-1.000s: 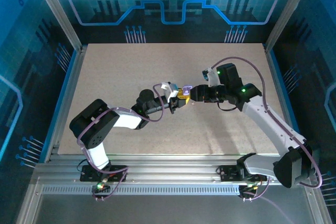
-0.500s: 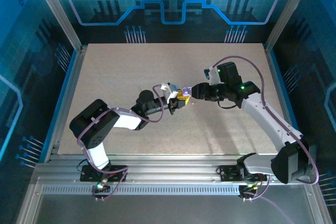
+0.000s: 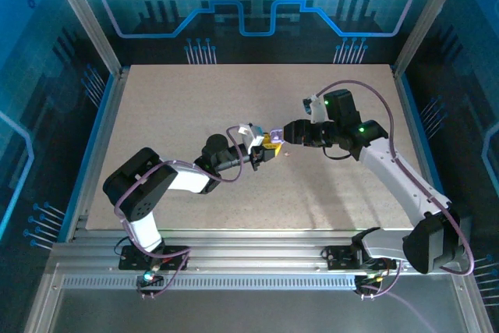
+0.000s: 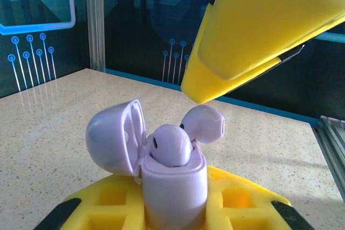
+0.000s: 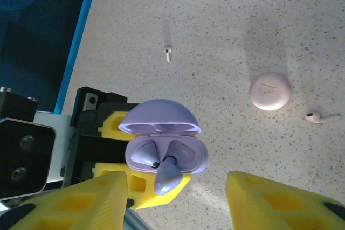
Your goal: Insert the wireless bluetooth earbuds into the charging case
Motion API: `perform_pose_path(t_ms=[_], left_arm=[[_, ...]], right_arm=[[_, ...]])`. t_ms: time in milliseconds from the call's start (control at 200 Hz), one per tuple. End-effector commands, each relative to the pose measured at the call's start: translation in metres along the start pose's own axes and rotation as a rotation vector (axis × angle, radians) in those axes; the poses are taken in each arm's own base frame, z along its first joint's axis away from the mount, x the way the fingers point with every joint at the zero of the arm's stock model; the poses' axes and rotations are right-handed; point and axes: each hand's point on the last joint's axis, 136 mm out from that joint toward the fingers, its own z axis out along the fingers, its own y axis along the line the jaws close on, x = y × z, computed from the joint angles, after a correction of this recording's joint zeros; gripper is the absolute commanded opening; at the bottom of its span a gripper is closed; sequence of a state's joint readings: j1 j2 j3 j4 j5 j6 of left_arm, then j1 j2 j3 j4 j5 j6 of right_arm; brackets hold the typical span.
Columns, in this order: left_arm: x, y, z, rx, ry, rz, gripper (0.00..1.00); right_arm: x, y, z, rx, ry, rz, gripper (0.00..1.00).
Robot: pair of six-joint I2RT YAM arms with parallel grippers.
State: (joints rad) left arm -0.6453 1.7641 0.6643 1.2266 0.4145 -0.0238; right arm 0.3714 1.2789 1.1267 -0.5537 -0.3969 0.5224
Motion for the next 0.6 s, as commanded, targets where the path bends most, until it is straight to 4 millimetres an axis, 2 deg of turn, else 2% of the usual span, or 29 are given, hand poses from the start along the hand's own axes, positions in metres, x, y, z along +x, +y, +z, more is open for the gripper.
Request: perform_pose_path(t_ms=[0, 330, 595], left_arm=[[-0.02, -0.002, -0.005, -0.006, -0.06, 0.039, 0.09], [-0.022, -0.002, -0.006, -0.006, -0.066, 0.039, 0.09], [-0.024, -0.003, -0.006, -0.007, -0.07, 0.045, 0.1]], right_arm=[[-0.004, 0.009, -0.001, -0.009, 0.003, -0.035, 0.53], [0.006, 0.002, 0.013, 0.026, 0.055, -0.037, 0.55], [0.006, -0.007, 0.012, 0.07, 0.049, -0.035, 0.54]])
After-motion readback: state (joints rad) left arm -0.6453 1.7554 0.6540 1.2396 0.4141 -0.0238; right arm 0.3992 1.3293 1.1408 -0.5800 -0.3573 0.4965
